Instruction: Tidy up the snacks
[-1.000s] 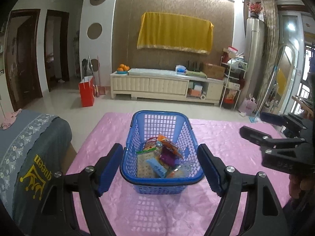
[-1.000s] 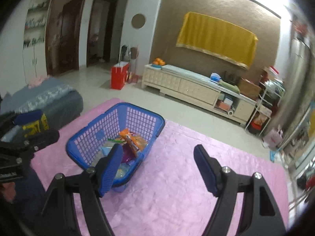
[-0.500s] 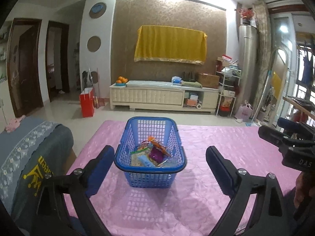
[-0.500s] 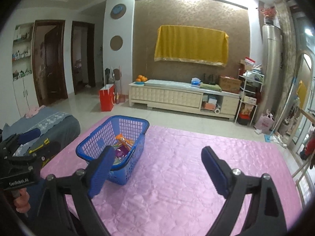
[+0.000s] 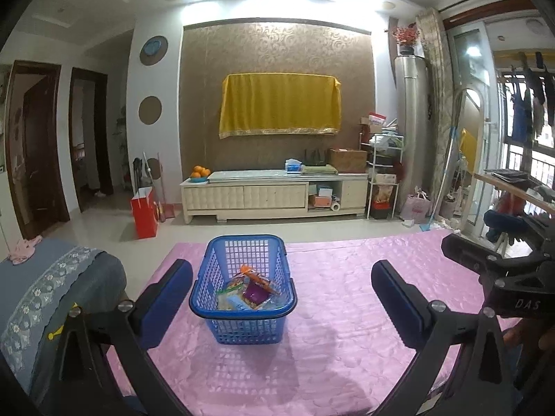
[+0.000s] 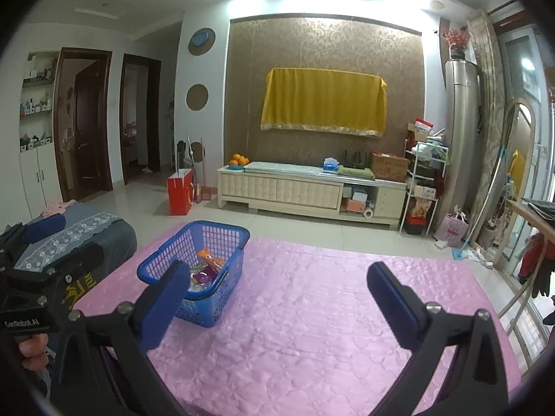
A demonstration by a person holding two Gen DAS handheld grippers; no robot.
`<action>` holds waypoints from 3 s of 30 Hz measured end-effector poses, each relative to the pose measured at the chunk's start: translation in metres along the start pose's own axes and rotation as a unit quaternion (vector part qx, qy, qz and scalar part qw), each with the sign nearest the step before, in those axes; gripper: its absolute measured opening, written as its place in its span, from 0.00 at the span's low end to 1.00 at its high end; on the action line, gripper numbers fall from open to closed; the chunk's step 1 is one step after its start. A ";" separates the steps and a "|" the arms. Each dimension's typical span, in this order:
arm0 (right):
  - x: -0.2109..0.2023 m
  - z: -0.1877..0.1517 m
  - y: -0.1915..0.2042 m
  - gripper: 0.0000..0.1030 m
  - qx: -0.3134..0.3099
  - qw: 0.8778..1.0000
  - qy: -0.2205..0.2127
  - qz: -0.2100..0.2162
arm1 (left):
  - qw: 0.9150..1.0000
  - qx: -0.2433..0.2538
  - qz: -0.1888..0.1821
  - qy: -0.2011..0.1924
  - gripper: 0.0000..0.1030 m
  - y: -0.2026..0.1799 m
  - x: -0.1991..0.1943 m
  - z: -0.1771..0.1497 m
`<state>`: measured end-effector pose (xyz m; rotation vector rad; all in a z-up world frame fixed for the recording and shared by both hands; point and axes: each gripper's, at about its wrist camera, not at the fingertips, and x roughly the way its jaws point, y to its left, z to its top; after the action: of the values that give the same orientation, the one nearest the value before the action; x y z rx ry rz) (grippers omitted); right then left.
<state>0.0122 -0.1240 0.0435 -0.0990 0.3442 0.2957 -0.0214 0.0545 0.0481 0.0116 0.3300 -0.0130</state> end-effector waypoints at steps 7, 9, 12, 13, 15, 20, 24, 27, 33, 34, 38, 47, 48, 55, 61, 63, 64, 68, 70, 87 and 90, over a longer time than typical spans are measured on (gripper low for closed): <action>-0.005 -0.007 -0.005 1.00 0.011 1.000 0.003 0.004 | 1.000 0.018 -0.016 0.003 0.99 -0.019 0.002 -0.003; -0.006 -0.009 -0.006 1.00 0.009 1.000 0.006 0.002 | 1.000 0.015 -0.022 0.005 0.99 -0.018 0.004 -0.004; -0.006 -0.013 -0.006 1.00 0.008 1.000 0.011 0.000 | 0.999 0.016 -0.029 0.006 0.99 -0.019 0.003 -0.005; -0.006 -0.013 -0.006 1.00 0.009 1.000 0.013 0.002 | 0.999 0.017 -0.027 0.006 0.99 -0.020 0.003 -0.005; -0.006 -0.014 -0.006 1.00 0.010 1.000 0.014 0.003 | 1.000 0.018 -0.024 0.006 0.99 -0.021 0.003 -0.005; -0.008 -0.013 -0.005 1.00 0.010 1.000 0.009 0.009 | 1.000 0.016 -0.019 0.007 0.99 -0.021 0.003 -0.005; -0.008 -0.013 -0.003 1.00 0.012 1.000 0.010 0.011 | 1.000 0.016 -0.017 0.009 0.99 -0.019 0.002 -0.004; -0.008 -0.013 -0.001 1.00 0.013 1.000 0.013 0.012 | 1.000 0.015 -0.017 0.011 0.99 -0.020 0.002 -0.005; -0.008 -0.012 0.001 1.00 0.013 1.000 0.016 0.011 | 1.000 0.015 -0.017 0.015 0.99 -0.021 0.002 -0.005; -0.009 -0.012 0.001 1.00 0.013 1.000 0.017 0.011 | 1.000 0.015 -0.017 0.016 0.99 -0.022 0.002 -0.005; -0.010 -0.012 0.002 1.00 0.014 1.000 0.018 0.012 | 1.000 0.013 -0.017 0.018 0.99 -0.021 0.002 -0.005; -0.011 -0.012 0.001 1.00 0.015 1.000 0.019 0.013 | 1.000 0.009 -0.016 0.022 0.99 -0.021 0.001 -0.007; -0.010 -0.012 0.001 1.00 0.015 1.000 0.019 0.014 | 1.000 0.009 -0.016 0.021 0.99 -0.021 0.000 -0.007; -0.011 -0.012 0.003 1.00 0.014 1.000 0.019 0.013 | 1.000 0.003 -0.018 0.025 0.99 -0.022 0.000 -0.009; -0.011 -0.013 0.006 1.00 0.012 1.000 0.020 0.011 | 0.999 0.003 -0.018 0.026 0.99 -0.022 -0.001 -0.010; -0.011 -0.013 0.006 1.00 0.012 1.000 0.020 0.010 | 0.999 0.002 -0.017 0.028 0.99 -0.022 -0.001 -0.010; -0.011 -0.012 0.006 1.00 0.011 1.000 0.020 0.010 | 0.999 0.002 -0.016 0.028 0.99 -0.023 -0.001 -0.010; -0.011 -0.012 0.006 1.00 0.011 1.000 0.021 0.009 | 0.999 -0.001 -0.017 0.032 0.99 -0.023 -0.002 -0.012; -0.011 -0.012 0.006 1.00 0.010 1.000 0.021 0.009 | 0.999 0.000 -0.016 0.033 0.99 -0.024 -0.002 -0.012; -0.010 -0.012 0.007 1.00 0.010 1.000 0.020 0.008 | 0.999 -0.002 -0.015 0.035 0.99 -0.025 -0.004 -0.012; -0.010 -0.012 0.007 1.00 0.010 1.000 0.020 0.008 | 0.999 -0.002 -0.015 0.036 0.99 -0.025 -0.005 -0.012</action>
<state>-0.0030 -0.1218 0.0352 -0.0829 0.3880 0.3064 -0.0301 0.0294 0.0378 0.0022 0.4013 -0.0425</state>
